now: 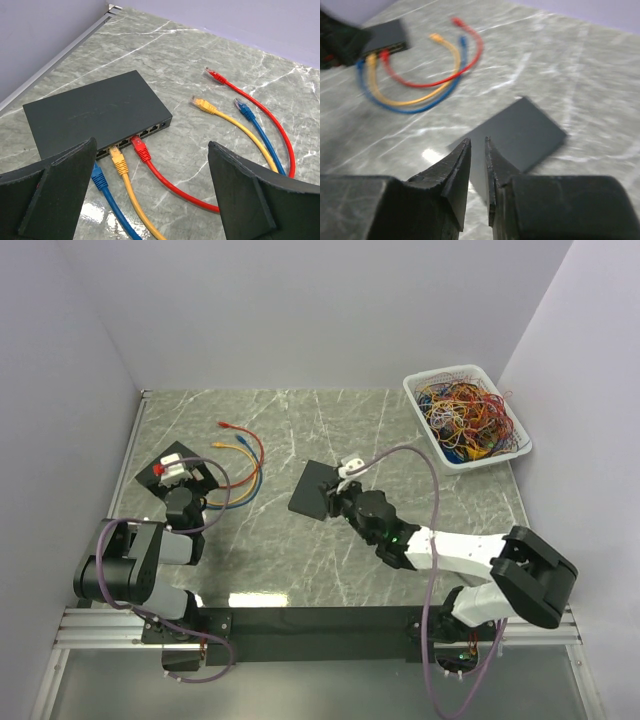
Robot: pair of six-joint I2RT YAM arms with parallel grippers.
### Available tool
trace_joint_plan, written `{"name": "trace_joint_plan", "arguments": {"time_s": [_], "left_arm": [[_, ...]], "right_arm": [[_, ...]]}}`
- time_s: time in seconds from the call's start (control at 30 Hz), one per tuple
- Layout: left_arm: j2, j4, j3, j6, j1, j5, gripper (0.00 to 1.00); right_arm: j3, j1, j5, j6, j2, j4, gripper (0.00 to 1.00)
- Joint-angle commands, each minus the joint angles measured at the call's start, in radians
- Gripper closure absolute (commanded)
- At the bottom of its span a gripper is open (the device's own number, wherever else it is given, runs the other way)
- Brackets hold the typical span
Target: Insert the plug into the switch port
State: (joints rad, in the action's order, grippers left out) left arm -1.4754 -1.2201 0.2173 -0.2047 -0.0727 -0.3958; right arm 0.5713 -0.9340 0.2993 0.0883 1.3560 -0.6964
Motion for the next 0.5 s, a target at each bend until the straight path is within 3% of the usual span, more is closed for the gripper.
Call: {"name": "trace_joint_plan", "arguments": {"time_s": [0.0, 0.17, 0.3, 0.47], "left_arm": [[0.009, -0.047, 0.007, 0.001, -0.001, -0.015, 0.01], [0.012, -0.050, 0.005, 0.002, -0.001, -0.015, 0.01], [0.012, -0.052, 0.005, 0.002, -0.001, -0.015, 0.01], [0.010, -0.053, 0.005, 0.001, -0.001, -0.015, 0.01]], "right_arm": [[-0.019, -0.005, 0.225, -0.047, -0.119, -0.103, 0.76], [-0.090, 0.049, 0.343, -0.147, -0.271, -0.141, 0.70], [-0.116, 0.266, 0.351, -0.033, -0.403, 0.007, 0.70], [-0.183, 0.448, 0.274, 0.042, -0.497, 0.058, 0.70]]}}
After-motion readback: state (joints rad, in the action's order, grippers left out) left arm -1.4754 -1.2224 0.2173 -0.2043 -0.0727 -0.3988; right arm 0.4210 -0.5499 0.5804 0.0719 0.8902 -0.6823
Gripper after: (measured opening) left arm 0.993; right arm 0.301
